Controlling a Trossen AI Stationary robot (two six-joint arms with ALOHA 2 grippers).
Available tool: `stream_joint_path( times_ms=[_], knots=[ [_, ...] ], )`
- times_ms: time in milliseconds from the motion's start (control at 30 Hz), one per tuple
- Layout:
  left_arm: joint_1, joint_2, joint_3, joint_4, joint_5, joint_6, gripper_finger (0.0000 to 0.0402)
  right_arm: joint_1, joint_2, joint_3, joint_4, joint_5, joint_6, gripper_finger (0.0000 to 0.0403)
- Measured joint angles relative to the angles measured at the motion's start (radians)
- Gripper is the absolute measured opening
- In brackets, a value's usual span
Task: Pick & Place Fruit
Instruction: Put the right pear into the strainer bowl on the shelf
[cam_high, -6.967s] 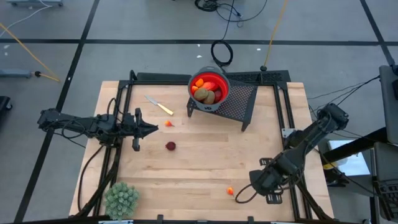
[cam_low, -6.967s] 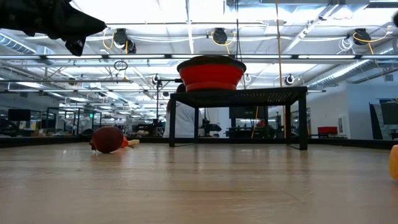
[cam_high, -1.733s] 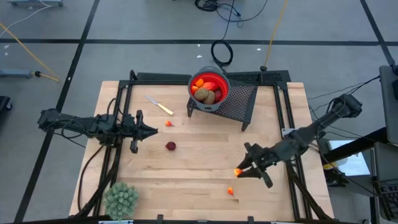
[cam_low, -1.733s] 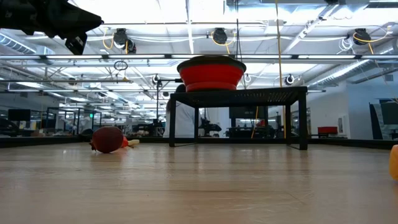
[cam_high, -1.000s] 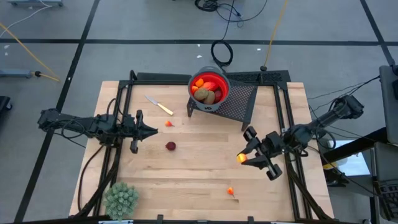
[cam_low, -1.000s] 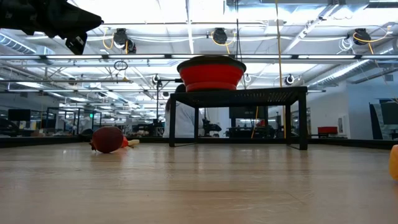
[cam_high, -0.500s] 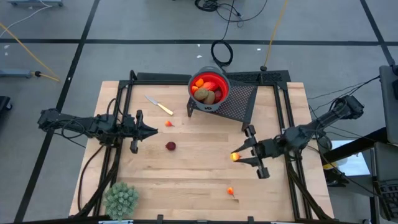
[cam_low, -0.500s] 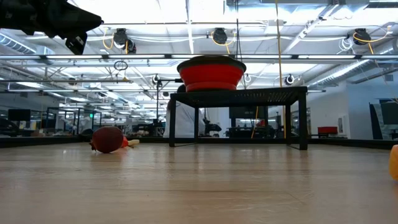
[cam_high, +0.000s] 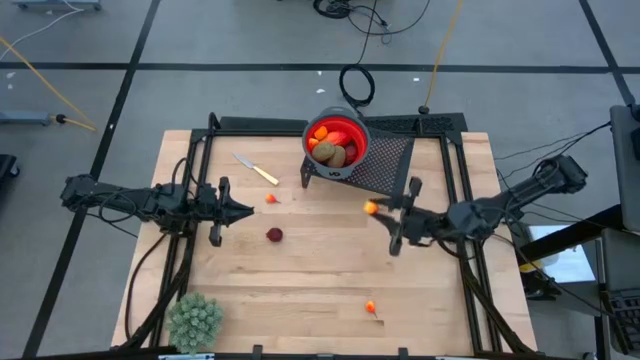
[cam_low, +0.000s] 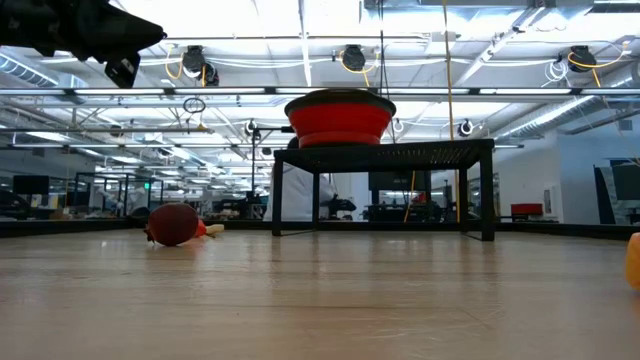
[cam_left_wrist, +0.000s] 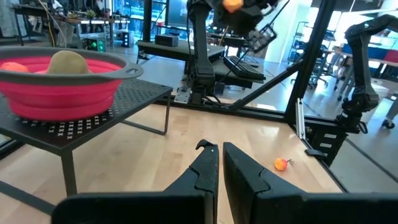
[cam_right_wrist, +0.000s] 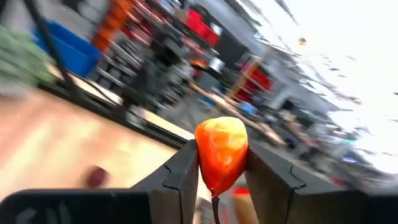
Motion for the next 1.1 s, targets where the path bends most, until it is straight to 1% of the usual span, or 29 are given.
stream_joint_path(
  times_ms=[67, 200, 367, 600, 800, 967, 1100],
  knots=[
    [0.0, 0.002, 0.0, 0.0, -0.001, -0.016, 0.0021, -0.023, 0.0, 0.0, 0.0, 0.039, -0.059, 0.0109],
    [0.0, 0.002, 0.0, 0.0, -0.008, -0.05, 0.0021, -0.079, 0.0, 0.0, 0.0, 0.072, -0.15, 0.0109],
    [0.0, 0.002, 0.0, 0.0, -0.013, -0.066, 0.0021, -0.172, 0.0, 0.0, 0.012, 0.072, -0.232, 0.0109],
    [0.0, 0.002, 0.0, 0.0, -0.088, -0.083, 0.0021, -0.321, 0.0, 0.0, 0.015, 0.059, -0.258, 0.0109],
    [0.0, 0.002, 0.0, 0.0, -0.136, -0.085, 0.0021, -0.447, 0.0, 0.0, 0.015, -0.042, -0.269, 0.0109],
    [0.0, 0.002, 0.0, 0.0, -0.144, -0.091, 0.0021, -0.538, 0.0, 0.0, 0.013, -0.155, -0.179, 0.0109],
    [0.0, 0.002, 0.0, 0.0, -0.144, -0.105, 0.0021, -0.609, 0.0, 0.003, -0.023, -0.26, -0.09, 0.0109]
  ],
)
